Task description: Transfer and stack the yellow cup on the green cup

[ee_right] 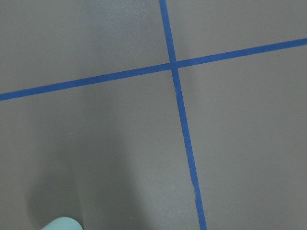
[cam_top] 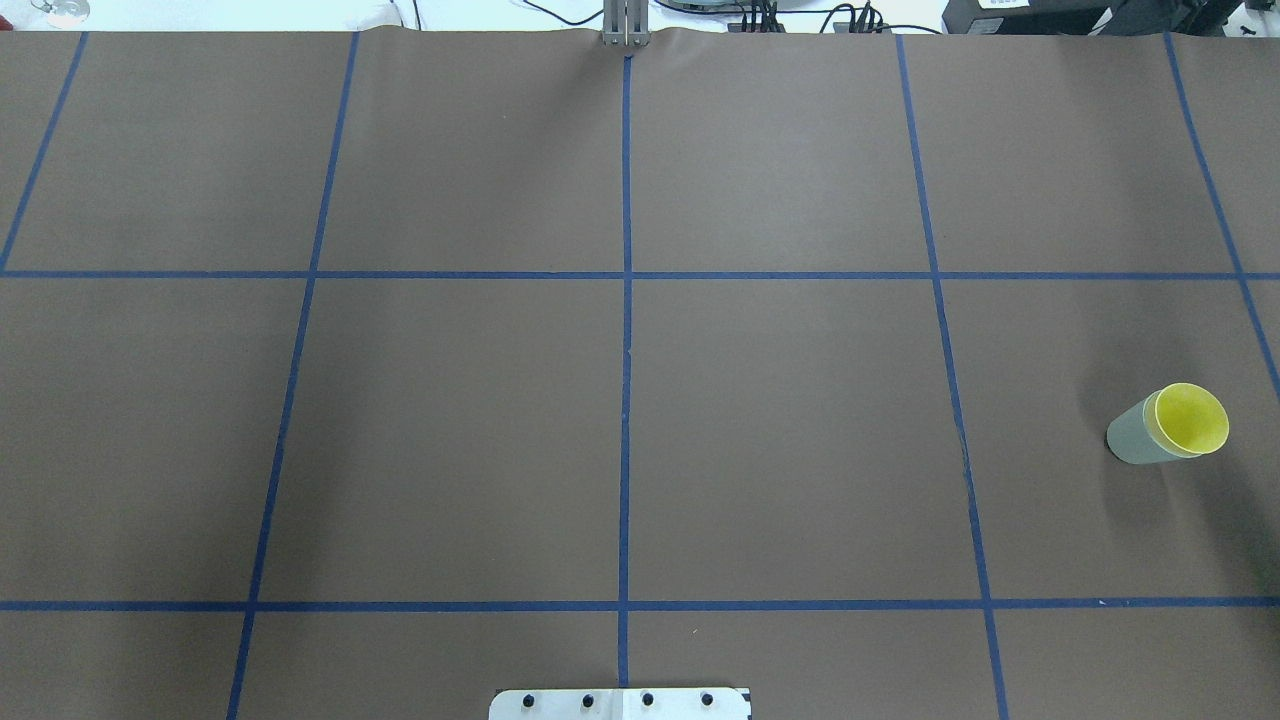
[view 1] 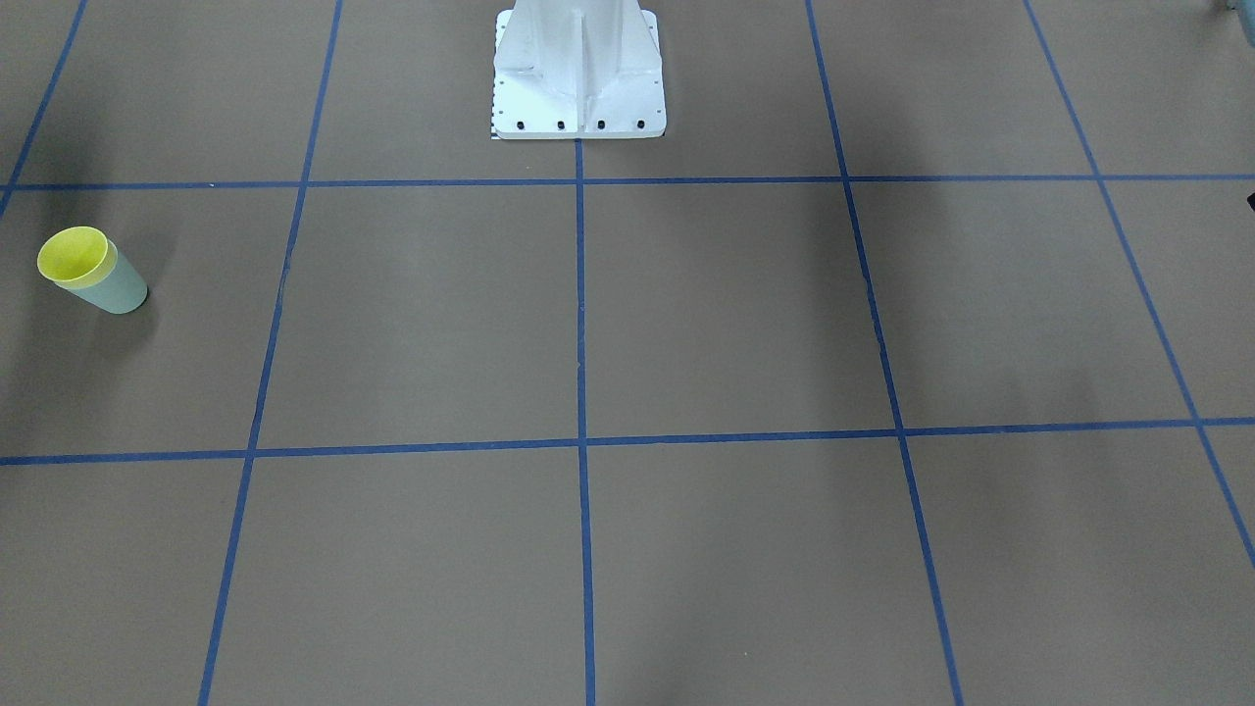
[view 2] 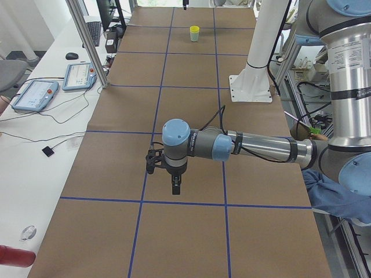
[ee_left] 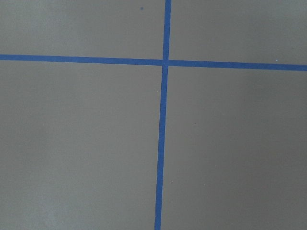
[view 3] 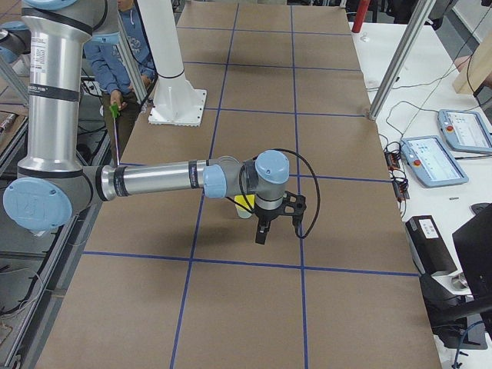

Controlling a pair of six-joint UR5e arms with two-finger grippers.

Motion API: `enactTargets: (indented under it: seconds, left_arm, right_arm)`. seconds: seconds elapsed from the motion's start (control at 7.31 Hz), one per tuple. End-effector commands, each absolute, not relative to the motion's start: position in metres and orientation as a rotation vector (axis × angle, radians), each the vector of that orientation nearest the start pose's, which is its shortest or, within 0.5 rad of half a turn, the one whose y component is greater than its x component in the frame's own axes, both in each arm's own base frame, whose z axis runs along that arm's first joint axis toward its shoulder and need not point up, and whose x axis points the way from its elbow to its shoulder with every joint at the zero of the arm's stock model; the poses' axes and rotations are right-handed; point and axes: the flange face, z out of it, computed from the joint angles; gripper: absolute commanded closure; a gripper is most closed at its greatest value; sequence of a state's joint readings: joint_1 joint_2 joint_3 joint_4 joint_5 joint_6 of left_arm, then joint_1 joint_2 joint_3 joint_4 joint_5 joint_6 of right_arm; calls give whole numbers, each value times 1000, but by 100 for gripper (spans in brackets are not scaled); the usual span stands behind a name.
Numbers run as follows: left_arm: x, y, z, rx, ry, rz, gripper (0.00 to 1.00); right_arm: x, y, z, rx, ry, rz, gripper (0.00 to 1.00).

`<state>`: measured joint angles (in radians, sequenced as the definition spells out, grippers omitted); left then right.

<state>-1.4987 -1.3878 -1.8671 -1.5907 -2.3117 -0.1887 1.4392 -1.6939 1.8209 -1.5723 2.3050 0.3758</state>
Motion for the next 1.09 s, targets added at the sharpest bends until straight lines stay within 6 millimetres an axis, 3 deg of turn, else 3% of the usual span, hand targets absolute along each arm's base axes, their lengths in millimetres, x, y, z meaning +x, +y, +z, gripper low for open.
enactTargets:
  seconds: [0.0, 0.96]
  left_arm:
    - [-36, -424, 596, 28, 750, -64, 0]
    - [-36, -423, 591, 39, 751, -57, 0]
  right_arm:
    - [7, -451, 595, -67, -742, 187, 0]
    - [7, -451, 593, -64, -744, 184, 0]
